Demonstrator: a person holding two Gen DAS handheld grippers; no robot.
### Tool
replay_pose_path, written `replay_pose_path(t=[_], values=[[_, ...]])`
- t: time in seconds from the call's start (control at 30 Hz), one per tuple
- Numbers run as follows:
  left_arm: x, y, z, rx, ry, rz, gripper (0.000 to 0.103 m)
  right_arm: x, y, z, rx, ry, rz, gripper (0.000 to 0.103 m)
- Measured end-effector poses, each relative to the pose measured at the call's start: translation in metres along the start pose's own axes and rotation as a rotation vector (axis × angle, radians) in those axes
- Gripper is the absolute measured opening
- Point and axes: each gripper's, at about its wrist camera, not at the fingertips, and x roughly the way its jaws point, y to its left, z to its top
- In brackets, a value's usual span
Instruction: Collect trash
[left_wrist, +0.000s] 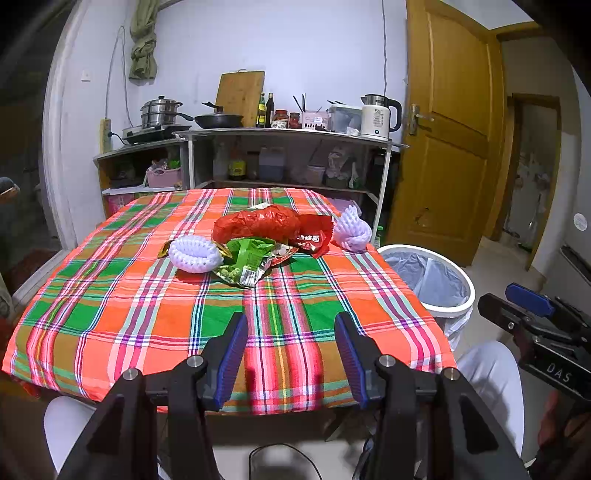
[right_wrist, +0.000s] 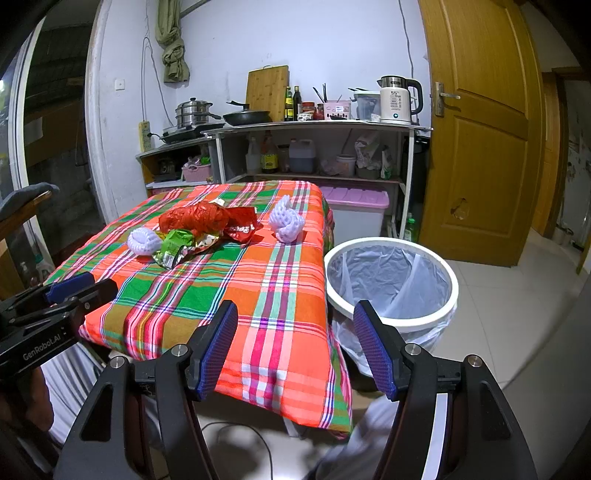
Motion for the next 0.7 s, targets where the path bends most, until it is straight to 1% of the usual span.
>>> replay_pose_path(t=[0.7], values=[[-0.0016, -0.0018, 0.0001, 0.001, -0.002, -0.006, 0.048, 0.0003, 0.0012, -0.0015, -0.002, 0.002, -0.001, 0.066]])
